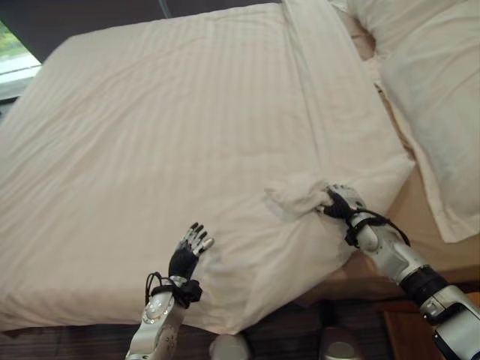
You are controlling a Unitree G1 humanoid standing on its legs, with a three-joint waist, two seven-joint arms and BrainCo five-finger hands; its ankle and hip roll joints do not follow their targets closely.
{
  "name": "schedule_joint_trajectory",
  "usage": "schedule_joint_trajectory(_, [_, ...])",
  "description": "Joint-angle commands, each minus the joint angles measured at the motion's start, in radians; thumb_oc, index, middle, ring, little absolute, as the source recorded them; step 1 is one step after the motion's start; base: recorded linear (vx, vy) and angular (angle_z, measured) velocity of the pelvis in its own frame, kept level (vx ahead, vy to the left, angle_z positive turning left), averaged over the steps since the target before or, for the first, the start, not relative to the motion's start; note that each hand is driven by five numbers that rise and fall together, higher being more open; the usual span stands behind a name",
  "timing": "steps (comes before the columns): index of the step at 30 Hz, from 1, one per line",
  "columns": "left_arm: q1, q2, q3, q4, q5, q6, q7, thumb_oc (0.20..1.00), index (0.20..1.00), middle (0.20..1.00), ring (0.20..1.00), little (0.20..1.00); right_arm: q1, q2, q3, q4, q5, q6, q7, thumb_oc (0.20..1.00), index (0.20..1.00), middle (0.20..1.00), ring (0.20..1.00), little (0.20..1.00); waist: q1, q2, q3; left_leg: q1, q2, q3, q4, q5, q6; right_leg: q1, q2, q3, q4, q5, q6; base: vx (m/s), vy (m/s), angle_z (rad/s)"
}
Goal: Making the bed.
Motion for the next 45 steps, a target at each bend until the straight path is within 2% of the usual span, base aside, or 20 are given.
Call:
schedule_joint_trajectory(1, [0.026,0.012,-0.015,-0.039,0.007,-0.023,0.007,1.0,1.0,1.0,1.0,1.0,0.051,-0.041,-0.081,-0.041,0.052,-0.005,-0.009,0.2,0.2,0.2,0.2,0.2,-0.036,-0.003,-0.021,0.068,-0.022,-0.078,0.129,-0.222,0.066,0.048,-0.027,-0.089,-0.026,-0.059,0.006,-0.12,0.057,0.25])
schedule_joint_trajectory(2, [0.023,0.012,-0.021,-0.036,0.012,-0.015,-0.003,1.0,1.0,1.0,1.0,1.0,0.078,-0.052,-0.11,-0.028,0.041,-0.009,-0.005,0.2,0.2,0.2,0.2,0.2,-0.055,-0.01,-0.043,0.111,-0.053,-0.039,0.047,-0.284,0.088,0.023,-0.04,-0.1,-0.014,-0.038,0.021,-0.29,0.151,0.2])
schedule_joint_trajectory(3, [0.017,0.021,-0.027,-0.01,0.014,-0.001,-0.021,1.0,1.0,1.0,1.0,1.0,0.112,-0.052,-0.136,-0.004,0.03,-0.001,0.004,0.2,0.2,0.2,0.2,0.2,-0.088,-0.007,-0.057,0.163,-0.077,-0.008,-0.086,-0.283,0.105,-0.034,-0.047,-0.114,0.013,0.015,0.057,-0.3,0.132,0.1])
schedule_joint_trajectory(5, [-0.002,0.036,-0.032,0.005,0.029,0.004,-0.025,1.0,1.0,1.0,1.0,1.0,0.14,-0.03,-0.168,0.003,0.038,0.002,-0.004,0.2,0.2,0.2,0.2,0.2,-0.109,-0.017,-0.061,0.177,-0.096,-0.007,-0.163,-0.255,0.118,-0.084,-0.052,-0.071,0.046,0.036,0.092,-0.3,0.08,0.53])
schedule_joint_trajectory(7, [-0.004,0.058,-0.028,0.011,0.038,0.011,-0.035,1.0,1.0,1.0,1.0,1.0,0.158,0.003,-0.178,0.017,0.047,0.004,-0.004,0.2,0.2,0.2,0.2,0.2,-0.105,-0.018,-0.056,0.178,-0.096,-0.002,-0.205,-0.237,0.135,-0.111,-0.033,-0.023,0.116,-0.008,0.106,-0.33,0.058,0.19])
schedule_joint_trajectory(9, [-0.006,0.067,-0.016,0.024,0.04,0.016,-0.034,1.0,1.0,1.0,1.0,1.0,0.174,0.029,-0.187,0.024,0.056,-0.002,-0.011,0.2,0.2,0.2,0.2,0.2,-0.084,-0.021,-0.061,0.161,-0.096,0.021,-0.228,-0.203,0.156,-0.082,-0.022,-0.043,0.198,-0.055,0.097,-0.3,0.05,-0.25])
schedule_joint_trajectory(10, [-0.006,0.067,-0.015,0.025,0.04,0.016,-0.035,1.0,1.0,1.0,1.0,1.0,0.173,0.03,-0.187,0.024,0.056,-0.002,-0.011,0.2,0.2,0.2,0.2,0.2,-0.083,-0.022,-0.062,0.158,-0.096,0.022,-0.229,-0.198,0.155,-0.086,-0.021,-0.042,0.198,-0.053,0.095,-0.29,0.058,-0.35])
schedule_joint_trajectory(11, [0.003,0.066,-0.006,0.021,0.051,0.024,-0.027,1.0,1.0,1.0,1.0,1.0,0.2,0.048,-0.185,0.008,0.06,-0.012,-0.011,0.438,0.438,0.438,0.438,0.438,-0.064,-0.019,-0.074,0.147,-0.094,0.036,-0.256,-0.17,0.174,-0.062,-0.005,-0.05,0.301,-0.08,0.086,-0.22,0.063,-0.25])
schedule_joint_trajectory(12, [0.009,0.062,0.002,0.017,0.059,0.027,-0.02,1.0,1.0,1.0,1.0,1.0,0.22,0.054,-0.192,-0.008,0.061,-0.016,-0.011,0.928,0.928,0.928,0.928,0.928,-0.058,-0.019,-0.08,0.15,-0.099,0.041,-0.266,-0.166,0.177,-0.042,-0.004,-0.054,0.312,-0.096,0.087,-0.25,0.061,-0.22])
schedule_joint_trajectory(13, [0.023,0.052,0.012,0.015,0.064,0.025,-0.008,1.0,1.0,1.0,1.0,1.0,0.234,0.062,-0.189,-0.016,0.062,-0.017,-0.01,1.0,1.0,1.0,1.0,1.0,-0.038,-0.028,-0.094,0.142,-0.106,0.051,-0.269,-0.161,0.179,0.004,-0.005,-0.071,0.275,-0.108,0.083,-0.13,0.001,-0.16])
schedule_joint_trajectory(14, [0.033,0.047,0.014,0.009,0.063,0.025,-0.013,1.0,1.0,1.0,1.0,1.0,0.25,0.07,-0.197,-0.025,0.064,-0.02,-0.012,1.0,1.0,1.0,1.0,1.0,-0.026,-0.039,-0.106,0.137,-0.111,0.062,-0.269,-0.156,0.177,0.05,-0.008,-0.085,0.223,-0.126,0.084,-0.1,-0.024,-0.29])
schedule_joint_trajectory(17, [0.038,0.029,0.021,0.013,0.065,0.031,-0.007,1.0,1.0,1.0,1.0,1.0,0.284,0.092,-0.193,-0.024,0.052,-0.016,-0.011,1.0,1.0,1.0,1.0,1.0,-0.006,-0.048,-0.128,0.126,-0.097,0.092,-0.273,-0.132,0.163,0.076,-0.024,-0.092,0.123,-0.121,0.083,-0.1,-0.067,-0.45])
schedule_joint_trajectory(20, [0.034,0.0,0.03,0.024,0.053,0.026,0.0,1.0,1.0,1.0,1.0,1.0,0.306,0.095,-0.173,0.019,0.02,-0.01,-0.011,1.0,1.0,1.0,1.0,1.0,-0.008,-0.043,-0.145,0.123,-0.078,0.115,-0.281,-0.107,0.144,0.107,-0.024,-0.087,0.016,-0.093,0.088,-0.07,-0.112,-0.68])
schedule_joint_trajectory(21, [0.042,-0.013,0.024,0.045,0.047,0.032,-0.013,1.0,1.0,1.0,1.0,1.0,0.333,0.089,-0.165,0.092,-0.016,-0.002,-0.004,1.0,1.0,1.0,1.0,1.0,-0.009,-0.039,-0.155,0.123,-0.059,0.126,-0.28,-0.09,0.131,0.128,-0.024,-0.099,-0.008,-0.096,0.087,-0.05,-0.134,-0.38])
schedule_joint_trajectory(24, [0.049,-0.011,0.018,0.06,0.044,0.034,-0.029,1.0,1.0,1.0,1.0,1.0,0.349,0.071,-0.176,0.16,-0.035,0.01,-0.005,1.0,1.0,1.0,1.0,1.0,-0.017,-0.03,-0.157,0.122,-0.038,0.13,-0.281,-0.066,0.118,0.152,-0.015,-0.12,-0.031,-0.104,0.081,-0.03,-0.092,-0.01])
schedule_joint_trajectory(27, [0.026,-0.044,-0.014,0.076,0.05,0.037,-0.022,1.0,1.0,1.0,1.0,1.0,0.355,0.069,-0.166,0.215,-0.067,0.028,-0.012,1.0,1.0,1.0,1.0,1.0,-0.029,-0.028,-0.158,0.123,-0.027,0.135,-0.282,-0.055,0.11,0.16,-0.007,-0.128,-0.039,-0.109,0.079,-0.01,-0.062,0.06])
schedule_joint_trajectory(33, [0.01,-0.061,-0.009,0.11,-0.025,0.045,-0.056,1.0,1.0,1.0,1.0,1.0,0.313,0.037,-0.202,0.647,-0.04,0.071,-0.03,1.0,1.0,1.0,1.0,1.0,-0.032,-0.01,-0.157,0.118,-0.001,0.144,-0.287,-0.027,0.092,0.168,0.003,-0.145,-0.05,-0.115,0.079,-0.02,-0.047,0.13])
schedule_joint_trajectory(36, [0.001,-0.061,-0.006,0.115,-0.041,0.047,-0.061,1.0,1.0,1.0,1.0,1.0,0.32,0.041,-0.223,0.765,-0.022,0.085,-0.028,1.0,1.0,1.0,1.0,1.0,-0.032,-0.009,-0.158,0.117,0.005,0.145,-0.289,-0.023,0.088,0.168,0.005,-0.146,-0.05,-0.115,0.078,0.0,-0.021,0.02])
schedule_joint_trajectory(39, [0.006,-0.052,0.01,0.111,-0.07,0.052,-0.074,1.0,1.0,1.0,1.0,1.0,0.338,0.013,-0.3,0.895,0.051,0.095,-0.018,1.0,1.0,1.0,1.0,1.0,-0.033,-0.013,-0.165,0.119,0.01,0.145,-0.292,-0.022,0.087,0.166,0.008,-0.148,-0.05,-0.113,0.077,0.01,-0.021,-0.01])
schedule_joint_trajectory(45, [0.002,-0.047,0.03,0.116,-0.078,0.049,-0.073,1.0,1.0,1.0,1.0,1.0,0.366,-0.064,-0.373,0.853,0.137,0.073,0.0,1.0,1.0,1.0,1.0,1.0,-0.046,-0.032,-0.171,0.117,0.016,0.148,-0.292,-0.023,0.086,0.159,0.009,-0.149,-0.05,-0.107,0.078,-0.01,-0.008,-0.06])
